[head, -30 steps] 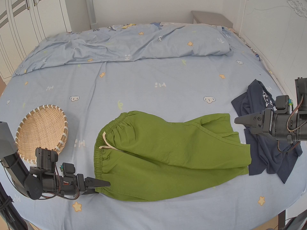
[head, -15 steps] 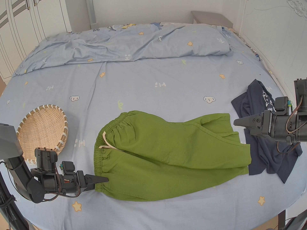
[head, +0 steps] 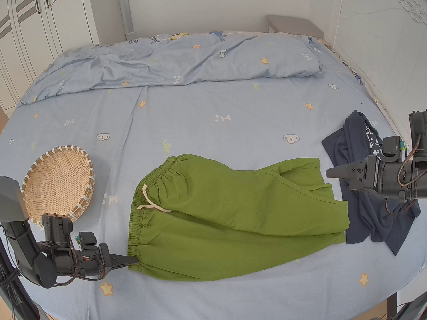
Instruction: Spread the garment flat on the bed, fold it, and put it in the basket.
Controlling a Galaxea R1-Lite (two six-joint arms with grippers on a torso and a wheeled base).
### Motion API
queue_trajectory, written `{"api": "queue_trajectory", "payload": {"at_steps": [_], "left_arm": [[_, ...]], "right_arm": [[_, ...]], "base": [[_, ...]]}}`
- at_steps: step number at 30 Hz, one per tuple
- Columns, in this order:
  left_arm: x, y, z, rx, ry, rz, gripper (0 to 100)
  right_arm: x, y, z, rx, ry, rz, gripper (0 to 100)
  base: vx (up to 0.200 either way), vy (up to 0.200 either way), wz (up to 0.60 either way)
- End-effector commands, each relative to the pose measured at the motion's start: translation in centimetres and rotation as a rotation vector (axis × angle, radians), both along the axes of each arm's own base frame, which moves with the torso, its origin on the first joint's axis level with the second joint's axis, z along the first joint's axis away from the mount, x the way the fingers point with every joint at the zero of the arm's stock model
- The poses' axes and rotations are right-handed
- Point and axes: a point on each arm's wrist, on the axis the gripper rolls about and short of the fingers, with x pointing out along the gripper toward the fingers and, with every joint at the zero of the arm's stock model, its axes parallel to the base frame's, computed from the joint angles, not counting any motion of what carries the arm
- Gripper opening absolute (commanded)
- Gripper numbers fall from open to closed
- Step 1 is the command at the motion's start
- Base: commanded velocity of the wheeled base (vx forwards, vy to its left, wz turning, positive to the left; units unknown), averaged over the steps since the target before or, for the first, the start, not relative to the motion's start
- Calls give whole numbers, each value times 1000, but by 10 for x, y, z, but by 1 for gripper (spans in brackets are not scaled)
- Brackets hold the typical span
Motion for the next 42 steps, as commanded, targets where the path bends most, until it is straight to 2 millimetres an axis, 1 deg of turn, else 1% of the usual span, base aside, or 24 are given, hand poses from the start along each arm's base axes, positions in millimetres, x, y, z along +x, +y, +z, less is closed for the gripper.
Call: {"api": "queue_trajectory", "payload": {"at_steps": [1, 2, 3, 4, 5, 6, 8, 10, 11, 14, 15, 16, 17, 19, 20, 22, 23, 25, 26, 27, 30, 32, 37, 42], "left_arm": [[-12, 24, 5, -31, 6, 99, 0], [-11, 31, 5, -35, 5, 127, 0], [-11, 32, 5, -34, 4, 129, 0], [-12, 39, 4, -35, 5, 163, 0], [-13, 42, 4, -37, 9, 177, 0], [-14, 44, 3, -35, 11, 189, 0], [-16, 46, 3, -34, 14, 197, 0], [-18, 44, 3, -32, 11, 186, 0], [-18, 43, 4, -32, 8, 182, 0], [-18, 42, 5, -36, 3, 176, 0], [-18, 42, 5, -36, 3, 176, 0], [-18, 42, 5, -42, 1, 169, 0], [-18, 42, 5, -47, 0, 163, 0], [-18, 42, 5, -52, -1, 159, 0], [-18, 42, 5, -56, 0, 156, 0], [-18, 42, 5, -56, -1, 155, 0], [-18, 42, 5, -56, -3, 157, 0], [-17, 42, 6, -56, -5, 155, 0], [-17, 42, 6, -56, -5, 155, 0], [-17, 42, 6, -56, -5, 155, 0], [-17, 42, 6, -56, -5, 155, 0], [-18, 42, 5, -56, -3, 157, 0], [-17, 42, 6, -56, -6, 155, 0], [-16, 43, 5, -55, -8, 155, 0]], "right_arm": [[-1, -9, -10, -19, 46, -23, 100], [-1, -15, -13, -18, 55, -32, 100], [-1, -16, -13, -18, 58, -33, 100], [-2, -26, -17, -6, 78, -42, 100], [-2, -32, -19, 7, 90, -42, 100], [-2, -32, -19, 7, 90, -42, 100], [-12, -51, -29, 58, 149, -40, 100], [-20, -58, -37, 76, 175, -33, 100], [-25, -62, -48, 71, 200, -31, 100], [-36, -67, -66, 43, 239, -4, 100], [-36, -67, -66, 43, 239, -4, 100], [-42, -66, -78, 35, 269, 33, 100], [-45, -66, -83, 35, 284, 52, 100], [-49, -66, -88, 36, 293, 78, 100], [-52, -65, -94, 39, 307, 116, 100], [-53, -65, -100, 42, 322, 137, 100], [-48, -66, -112, 53, 369, 175, 100], [-41, -68, -123, 75, 406, 207, 100], [-41, -68, -123, 77, 406, 210, 100], [-33, -68, -131, 94, 428, 222, 100], [-21, -69, -144, 95, 431, 221, 100], [-12, -70, -159, 93, 418, 227, 100], [0, -68, -175, 86, 343, 246, 100], [9, -64, -178, 124, 286, 296, 100]], "base": [[0, 0, 0], [0, 0, 0], [0, 0, 0], [0, 0, 0], [0, 0, 0], [0, 0, 0], [0, 0, 0], [0, 0, 0], [0, 0, 0], [0, 0, 0], [0, 0, 0], [0, 0, 0], [0, 0, 0], [0, 0, 0], [0, 0, 0], [0, 0, 0], [0, 0, 0], [0, 0, 0], [0, 0, 0], [0, 0, 0], [0, 0, 0], [0, 0, 0], [0, 0, 0], [0, 0, 0]]}}
